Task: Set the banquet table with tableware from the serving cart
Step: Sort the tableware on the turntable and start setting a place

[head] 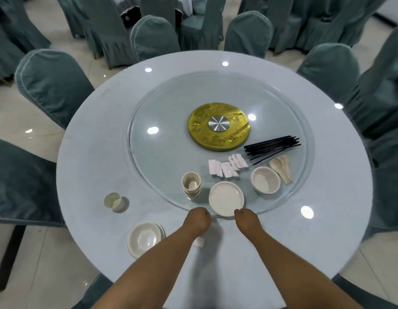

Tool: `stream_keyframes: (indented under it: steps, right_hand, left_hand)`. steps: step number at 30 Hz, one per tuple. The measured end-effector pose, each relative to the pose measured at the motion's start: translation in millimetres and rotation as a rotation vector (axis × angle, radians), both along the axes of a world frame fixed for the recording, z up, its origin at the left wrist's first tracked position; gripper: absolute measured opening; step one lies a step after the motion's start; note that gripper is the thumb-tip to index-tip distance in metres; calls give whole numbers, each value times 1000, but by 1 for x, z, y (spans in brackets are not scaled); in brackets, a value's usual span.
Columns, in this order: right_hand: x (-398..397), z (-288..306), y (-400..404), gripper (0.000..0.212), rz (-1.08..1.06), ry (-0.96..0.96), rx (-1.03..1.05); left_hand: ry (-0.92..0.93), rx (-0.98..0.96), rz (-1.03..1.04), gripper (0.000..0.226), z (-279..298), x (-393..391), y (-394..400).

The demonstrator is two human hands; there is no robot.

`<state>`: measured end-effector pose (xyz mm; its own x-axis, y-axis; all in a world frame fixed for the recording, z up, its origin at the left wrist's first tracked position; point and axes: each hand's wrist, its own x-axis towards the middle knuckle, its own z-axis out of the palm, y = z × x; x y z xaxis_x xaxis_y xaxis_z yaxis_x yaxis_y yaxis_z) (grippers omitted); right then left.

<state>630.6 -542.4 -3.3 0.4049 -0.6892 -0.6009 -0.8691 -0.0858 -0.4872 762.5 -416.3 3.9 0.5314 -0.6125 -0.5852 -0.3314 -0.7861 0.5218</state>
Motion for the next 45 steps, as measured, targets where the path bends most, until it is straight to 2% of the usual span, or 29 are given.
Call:
stream_keyframes:
  steps: [5, 8, 13, 18, 27, 31, 33, 39, 45]
  right_hand:
    - [-29, -19, -18, 19, 82, 69, -159]
    - [-36, -27, -22, 23, 85, 100, -175]
    - [-33, -32, -23, 25, 64, 115, -154]
    - [-25, -34, -18, 27, 121, 119, -149]
    - [-18, -34, -15, 26, 129, 115, -143]
    - [-17, -33, -14, 25, 131, 116, -146]
    - [-16, -33, -14, 24, 130, 117, -134]
    - [-11, -26, -14, 32, 137, 91, -113]
    - [-7, -25, -19, 24, 149, 87, -156]
  left_hand:
    - [-59, 67, -160, 35, -22, -6, -10]
    - [-81, 142, -173, 41, -30, -4, -2]
    - [-159, 182, -306, 52, -41, 4, 9]
    - [-142, 211, -198, 54, -41, 14, 10]
    - [-268, 224, -173, 53, -46, 33, 21]
    - [-324, 232, -119, 37, -40, 35, 24]
    - [-304, 248, -85, 30, -37, 32, 26]
    - [-262, 273, -93, 28, -30, 21, 25]
    - [-205, 222, -107, 26, -25, 12, 12]
